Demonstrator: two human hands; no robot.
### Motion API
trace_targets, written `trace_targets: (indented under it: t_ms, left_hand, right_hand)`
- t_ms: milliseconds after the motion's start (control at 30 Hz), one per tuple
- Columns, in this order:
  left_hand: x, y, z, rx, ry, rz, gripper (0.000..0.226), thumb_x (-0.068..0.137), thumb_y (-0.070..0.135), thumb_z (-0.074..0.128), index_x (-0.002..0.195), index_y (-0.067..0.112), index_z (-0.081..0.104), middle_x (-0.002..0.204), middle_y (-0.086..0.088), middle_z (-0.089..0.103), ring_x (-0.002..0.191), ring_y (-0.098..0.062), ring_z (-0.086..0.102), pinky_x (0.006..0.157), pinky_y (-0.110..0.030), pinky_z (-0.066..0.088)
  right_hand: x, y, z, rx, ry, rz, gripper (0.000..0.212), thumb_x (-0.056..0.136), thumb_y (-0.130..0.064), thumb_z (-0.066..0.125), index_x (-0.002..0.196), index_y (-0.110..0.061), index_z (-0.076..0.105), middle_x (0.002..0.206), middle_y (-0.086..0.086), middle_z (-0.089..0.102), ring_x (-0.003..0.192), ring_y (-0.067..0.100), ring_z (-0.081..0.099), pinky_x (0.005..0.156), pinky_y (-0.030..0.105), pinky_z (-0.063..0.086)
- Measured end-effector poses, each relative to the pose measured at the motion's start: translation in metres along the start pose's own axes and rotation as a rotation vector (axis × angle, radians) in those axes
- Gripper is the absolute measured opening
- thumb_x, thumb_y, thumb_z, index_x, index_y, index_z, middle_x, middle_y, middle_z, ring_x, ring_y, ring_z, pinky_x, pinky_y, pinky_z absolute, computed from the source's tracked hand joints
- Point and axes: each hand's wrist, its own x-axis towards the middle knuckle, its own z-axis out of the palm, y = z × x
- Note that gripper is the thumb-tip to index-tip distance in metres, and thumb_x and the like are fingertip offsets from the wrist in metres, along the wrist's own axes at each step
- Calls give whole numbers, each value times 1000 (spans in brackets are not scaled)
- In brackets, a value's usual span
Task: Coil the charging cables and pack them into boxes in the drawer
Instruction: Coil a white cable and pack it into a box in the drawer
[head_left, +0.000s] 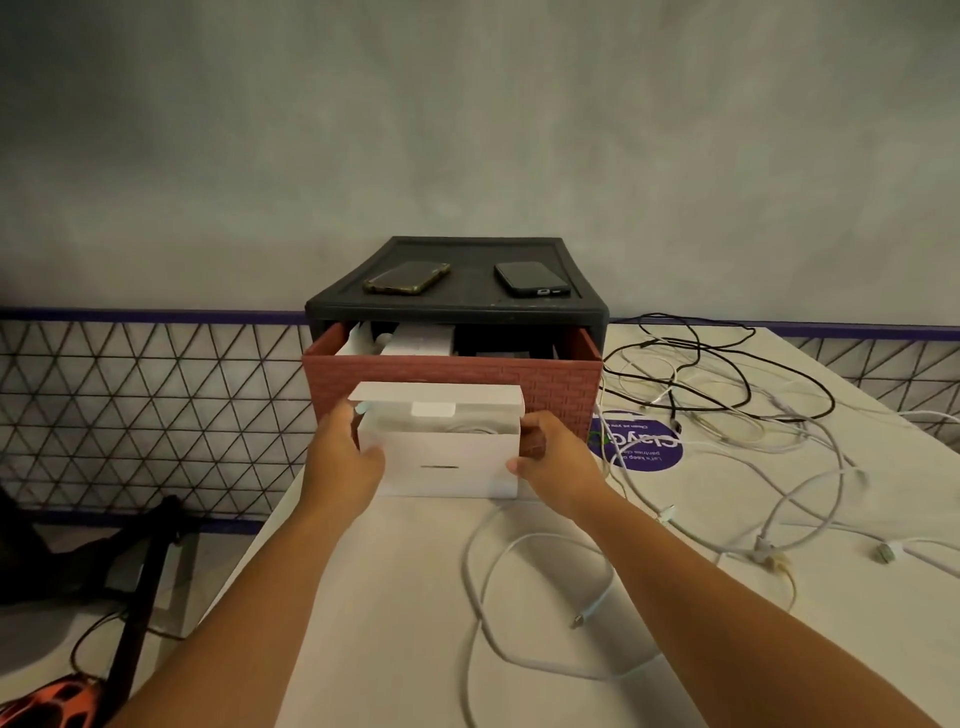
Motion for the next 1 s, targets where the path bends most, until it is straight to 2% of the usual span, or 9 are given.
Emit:
trace_targets:
  t_ms: [100, 233, 367, 500, 667, 800, 900, 967, 1000]
  left_hand:
    - [0, 2, -2, 42, 14, 9, 45, 78, -4, 59, 116, 20, 53, 109, -5, 60, 90, -20, 58, 65, -21, 42]
    - [-14, 8, -6, 1, 38, 6, 51, 75, -2, 63, 117, 25, 54, 119, 3, 52, 98, -16, 57, 81, -35, 52]
    - [-53, 14, -9, -29, 41, -11, 45, 79, 2, 66, 119, 21, 56, 124, 3, 42, 105, -11, 46, 89, -29, 42]
    - [-94, 18, -4, -133, -129, -29, 32, 82, 5, 66, 101, 28, 56, 115, 6, 54, 102, -12, 52, 69, -10, 37]
    - [-139, 30, 2, -95, -465, 58, 33, 77, 9, 73, 91, 36, 60, 104, 14, 61, 101, -1, 55, 78, -9, 39]
    - [-165, 38, 9, -32, -575, 185, 17, 72, 26, 75, 85, 36, 70, 101, 21, 61, 101, 10, 52, 82, 0, 33]
    - [-187, 50, 14, -50, -629, 230, 28, 68, 32, 74, 89, 47, 64, 104, 31, 56, 99, 7, 55, 82, -1, 35]
    - [-200, 56, 17, -58, -684, 225, 22, 63, 42, 70, 85, 45, 67, 98, 28, 61, 94, 4, 59, 84, -6, 40]
    - [-206, 59, 18, -65, -700, 208, 20, 62, 43, 69, 82, 41, 69, 93, 25, 63, 91, 3, 61, 85, -10, 43]
  right_hand:
    - [-2, 0, 0, -9, 12, 2, 39, 82, -8, 65, 118, -14, 53, 106, 1, 66, 96, 16, 60, 81, 22, 42]
    - [-12, -1, -11, 17, 29, 22, 36, 83, -9, 64, 117, -14, 54, 106, 2, 64, 97, 16, 59, 80, 22, 43]
    - [-41, 2, -37, 10, 37, 8, 25, 84, -15, 65, 107, -22, 57, 94, -8, 60, 91, 13, 60, 79, 25, 48]
    - [-81, 11, -71, 124, 75, 5, 16, 85, -9, 63, 94, -22, 61, 84, -6, 62, 77, 11, 57, 74, 24, 45]
    - [-144, 34, -100, 183, 146, 67, 14, 84, -6, 63, 88, -18, 67, 80, -1, 65, 72, 11, 57, 71, 24, 45]
    - [-196, 45, -96, -20, 59, 50, 20, 80, -10, 67, 74, -30, 66, 68, -11, 64, 63, -4, 56, 64, 11, 42]
    - [-224, 51, -85, -213, -74, -10, 5, 72, -38, 66, 75, -34, 66, 82, -21, 60, 77, -3, 56, 70, 6, 38]
    - [-231, 60, -78, -399, -159, -137, 35, 66, -55, 52, 87, -33, 68, 93, -29, 49, 87, -3, 46, 77, 4, 30]
    - [-234, 61, -76, -445, -143, -172, 35, 69, -54, 52, 91, -31, 68, 96, -27, 48, 89, 0, 43, 77, 4, 28]
